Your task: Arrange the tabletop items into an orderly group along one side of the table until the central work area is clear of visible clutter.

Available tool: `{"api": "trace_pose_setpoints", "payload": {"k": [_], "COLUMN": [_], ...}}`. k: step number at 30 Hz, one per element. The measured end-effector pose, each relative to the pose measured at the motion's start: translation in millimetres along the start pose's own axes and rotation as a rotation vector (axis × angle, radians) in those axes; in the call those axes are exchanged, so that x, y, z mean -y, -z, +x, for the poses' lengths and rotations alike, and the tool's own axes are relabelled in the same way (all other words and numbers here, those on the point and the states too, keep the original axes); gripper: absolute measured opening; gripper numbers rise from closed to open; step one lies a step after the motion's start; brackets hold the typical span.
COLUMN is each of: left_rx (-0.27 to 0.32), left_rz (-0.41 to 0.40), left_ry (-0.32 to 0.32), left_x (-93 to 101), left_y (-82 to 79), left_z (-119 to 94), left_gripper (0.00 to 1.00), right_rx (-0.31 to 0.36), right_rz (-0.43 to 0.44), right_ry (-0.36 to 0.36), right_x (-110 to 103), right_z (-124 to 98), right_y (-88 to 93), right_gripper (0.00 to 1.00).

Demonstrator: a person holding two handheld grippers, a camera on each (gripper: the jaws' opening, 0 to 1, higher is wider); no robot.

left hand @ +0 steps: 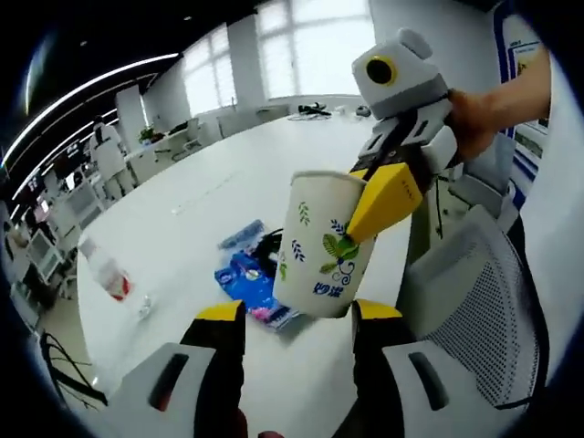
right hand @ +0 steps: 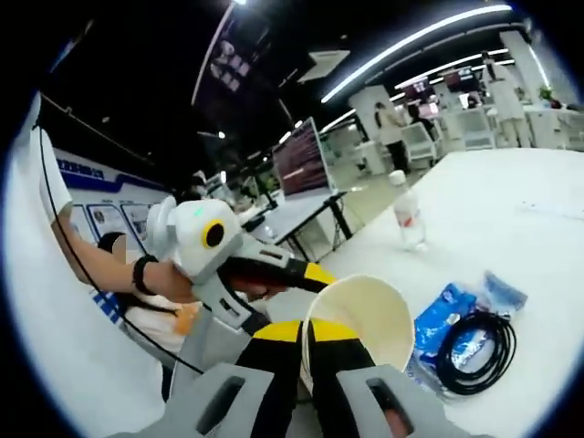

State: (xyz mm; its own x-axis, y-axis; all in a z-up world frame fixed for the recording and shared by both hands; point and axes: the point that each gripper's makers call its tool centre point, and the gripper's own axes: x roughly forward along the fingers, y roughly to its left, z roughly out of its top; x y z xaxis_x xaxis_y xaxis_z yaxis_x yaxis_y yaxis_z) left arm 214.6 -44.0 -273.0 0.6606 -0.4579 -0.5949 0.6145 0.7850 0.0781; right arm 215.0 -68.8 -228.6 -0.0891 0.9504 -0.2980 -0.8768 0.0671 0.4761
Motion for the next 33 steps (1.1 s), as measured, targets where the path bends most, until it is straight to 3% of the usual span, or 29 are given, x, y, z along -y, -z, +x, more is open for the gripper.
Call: {"api": "trace_pose_setpoints", "payload": {"k": [7,12,18,20,33], "left_rx": [0.027,0.041,0.055,0.061,0.058], "left_rz": [-0.082,-0.161,-0.232,-0.268,-0.329], "left_ry": [-0.035,-0.105,-0.168,-0.176,-0.224], "left_x": [-16.3,-51.0,-74.9,-79.1,-89.0], "left_y": [1.8,20.0,34.9,37.8,57.5], "left_z": [-4,-11,-25,-29,-37], "left_gripper": [0.48,0.56,0.6,0.67,0.71], "right_rx": [0.039,0.05,0.056,0.06,-0.015], "right_rz": [0.038,0.06,0.086,0.095,0.079], "right_ry": [0.044,0.085,0.131,0.138,0.168], "right_x": [16,29,49,54,89], "right_z": [-6,-16,-28,-31,-15], "right_y": [-6.2,-7.7,-8.2,-9.2,-17.6], "right_gripper": [0.0,0.0,0.0,0.0,0.0]}}
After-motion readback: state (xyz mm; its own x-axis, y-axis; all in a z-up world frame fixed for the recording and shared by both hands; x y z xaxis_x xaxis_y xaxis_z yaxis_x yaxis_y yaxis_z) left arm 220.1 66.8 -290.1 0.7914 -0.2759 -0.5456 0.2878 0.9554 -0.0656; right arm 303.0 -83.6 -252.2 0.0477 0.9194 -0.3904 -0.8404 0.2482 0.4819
